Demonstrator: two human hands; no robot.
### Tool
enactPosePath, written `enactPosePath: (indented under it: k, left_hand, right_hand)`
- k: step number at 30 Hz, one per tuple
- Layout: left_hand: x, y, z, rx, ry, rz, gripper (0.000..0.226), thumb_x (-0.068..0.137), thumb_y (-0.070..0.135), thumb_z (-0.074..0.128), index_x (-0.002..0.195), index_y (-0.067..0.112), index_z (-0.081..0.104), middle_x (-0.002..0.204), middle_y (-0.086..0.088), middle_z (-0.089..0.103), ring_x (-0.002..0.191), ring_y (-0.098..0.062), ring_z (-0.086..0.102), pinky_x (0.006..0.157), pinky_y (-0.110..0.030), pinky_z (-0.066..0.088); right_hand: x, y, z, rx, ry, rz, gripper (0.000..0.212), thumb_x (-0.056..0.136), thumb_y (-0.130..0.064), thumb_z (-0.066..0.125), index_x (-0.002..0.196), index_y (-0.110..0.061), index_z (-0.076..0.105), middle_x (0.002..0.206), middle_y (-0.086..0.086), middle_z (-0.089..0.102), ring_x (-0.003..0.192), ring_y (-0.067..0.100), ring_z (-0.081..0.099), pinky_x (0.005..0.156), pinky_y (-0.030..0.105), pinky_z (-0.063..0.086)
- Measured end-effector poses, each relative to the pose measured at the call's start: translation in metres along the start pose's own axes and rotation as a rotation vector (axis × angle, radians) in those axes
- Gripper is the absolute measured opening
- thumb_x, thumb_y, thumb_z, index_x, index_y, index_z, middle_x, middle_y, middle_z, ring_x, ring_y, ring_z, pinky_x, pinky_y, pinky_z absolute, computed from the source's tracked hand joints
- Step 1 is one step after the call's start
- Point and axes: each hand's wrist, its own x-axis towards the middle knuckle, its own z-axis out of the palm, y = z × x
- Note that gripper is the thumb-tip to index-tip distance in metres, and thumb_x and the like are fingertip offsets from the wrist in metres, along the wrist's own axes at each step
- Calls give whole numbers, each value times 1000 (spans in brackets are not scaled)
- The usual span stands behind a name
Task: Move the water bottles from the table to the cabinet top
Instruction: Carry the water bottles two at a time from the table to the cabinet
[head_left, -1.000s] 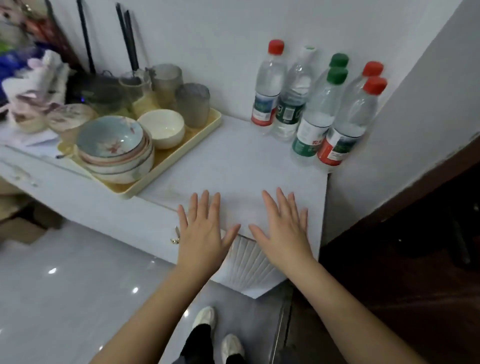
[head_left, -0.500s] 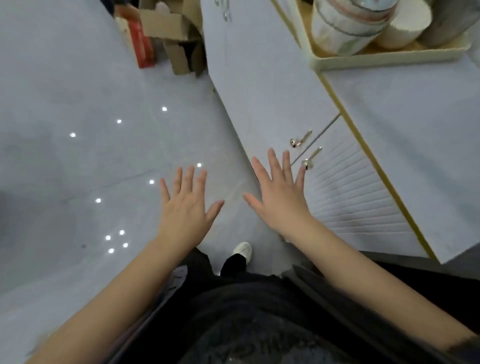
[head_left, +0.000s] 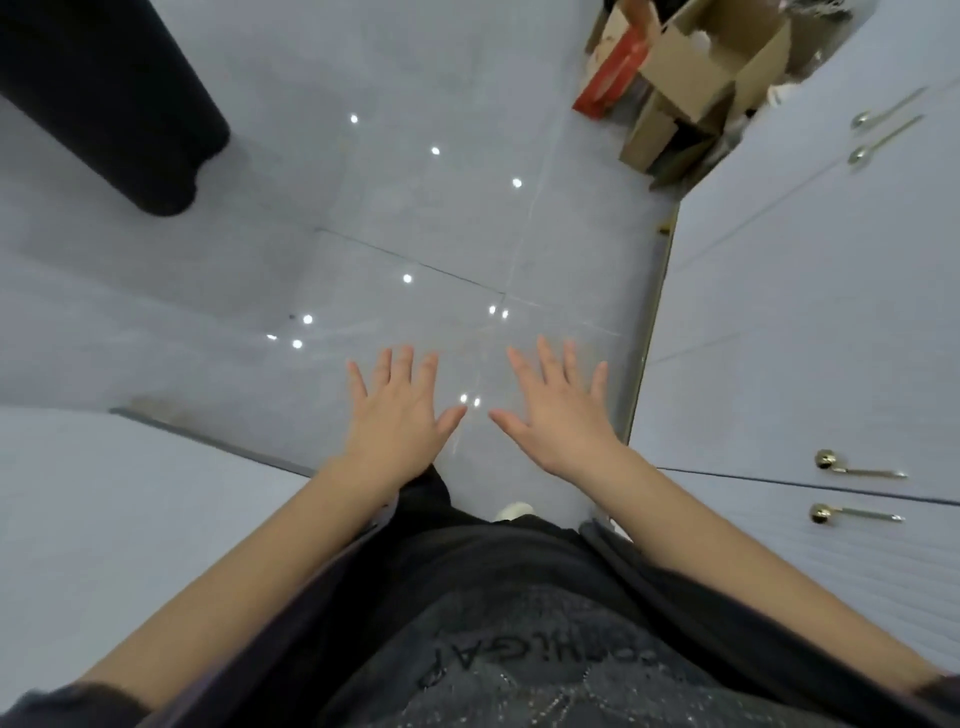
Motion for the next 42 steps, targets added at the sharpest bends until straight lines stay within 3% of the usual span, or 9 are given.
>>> enactPosePath:
  k: [9,21,25,31,42]
  left_hand:
    - [18,-79,-16,-217,-137,-300,70,96,56,34,152,18,16,155,-8,26,146,-31,15,116,-59,3]
    - [45,-134,-26,-434,-77,-664,68,95,57,37,150,19,22,151,-7,33,142,-28,22,115,-61,6]
    - [71,-144,-52,-512,6,-785,69,95,56,37,151,19,18,154,-7,28,145,-29,17,115,-61,4]
    - [100,-161,-82,-616,13,-946,73,96,58,33,154,21,8,161,-15,6,149,-30,0,116,-58,0]
    - [136,-242,-121,-647,184,-1043,78,95,59,33,155,23,-2,160,-20,-8,148,-36,-9,117,-58,1]
  right_hand:
    - [65,-97,-23,-139,-104,-195,74,96,-61,34,156,-28,5,164,7,-5,150,34,-13,116,63,-3]
    - [174,-176,-64,-493,-222,-518,75,95,-64,32,155,-30,2,165,7,-4,149,35,-12,115,62,-2]
    - [220,-207,-97,-628,-227,-661,75,95,-66,29,155,-31,1,165,7,-5,150,34,-12,117,62,-1]
    - [274,-255,-139,-746,-206,-791,75,95,-66,29,156,-32,0,165,6,-6,150,35,-11,116,63,-2]
    - [320,-344,-165,-729,-128,-917,77,94,-67,30,155,-34,-4,164,7,-10,149,36,-15,115,63,-3]
